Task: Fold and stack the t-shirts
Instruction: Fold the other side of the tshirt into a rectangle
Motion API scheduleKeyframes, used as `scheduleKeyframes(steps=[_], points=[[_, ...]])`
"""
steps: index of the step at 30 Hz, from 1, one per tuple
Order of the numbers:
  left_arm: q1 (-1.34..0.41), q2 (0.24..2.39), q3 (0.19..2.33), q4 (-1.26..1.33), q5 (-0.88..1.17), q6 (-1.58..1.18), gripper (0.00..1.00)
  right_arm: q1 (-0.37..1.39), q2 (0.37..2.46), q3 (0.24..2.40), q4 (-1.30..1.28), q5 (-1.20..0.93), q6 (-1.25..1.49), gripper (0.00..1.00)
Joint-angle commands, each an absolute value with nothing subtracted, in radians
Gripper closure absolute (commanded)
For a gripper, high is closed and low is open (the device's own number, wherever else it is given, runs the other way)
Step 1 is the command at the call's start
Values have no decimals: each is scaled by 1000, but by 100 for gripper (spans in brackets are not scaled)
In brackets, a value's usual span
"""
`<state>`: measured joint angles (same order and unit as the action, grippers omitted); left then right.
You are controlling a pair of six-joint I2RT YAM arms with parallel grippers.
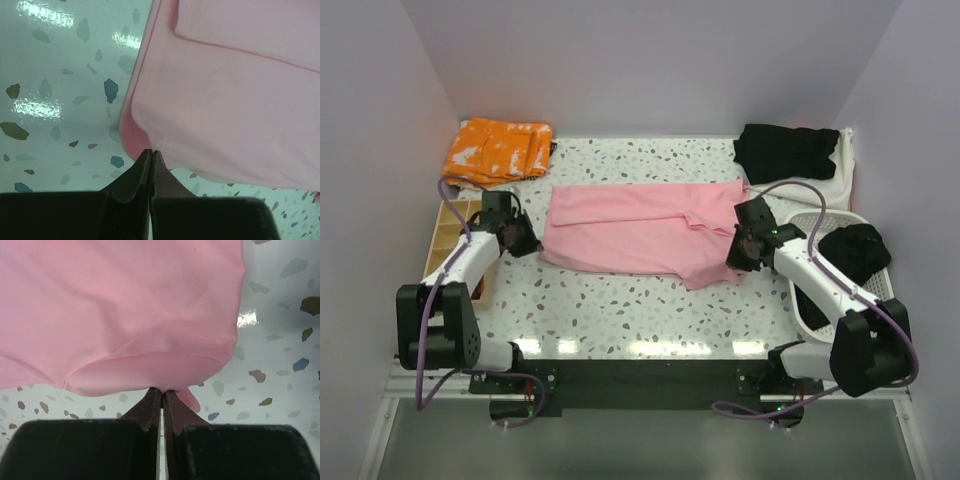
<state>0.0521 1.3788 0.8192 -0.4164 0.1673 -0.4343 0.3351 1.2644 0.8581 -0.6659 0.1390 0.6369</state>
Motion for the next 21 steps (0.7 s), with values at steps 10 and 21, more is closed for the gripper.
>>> scheduleKeyframes(steps=[10, 21], points=[[58, 1600, 1045, -311, 186, -437, 100, 218, 1509, 1123, -634, 41, 543, 100], [58, 1822, 1190, -252, 207, -457, 100, 183, 1768, 1331, -617, 17, 489, 100]])
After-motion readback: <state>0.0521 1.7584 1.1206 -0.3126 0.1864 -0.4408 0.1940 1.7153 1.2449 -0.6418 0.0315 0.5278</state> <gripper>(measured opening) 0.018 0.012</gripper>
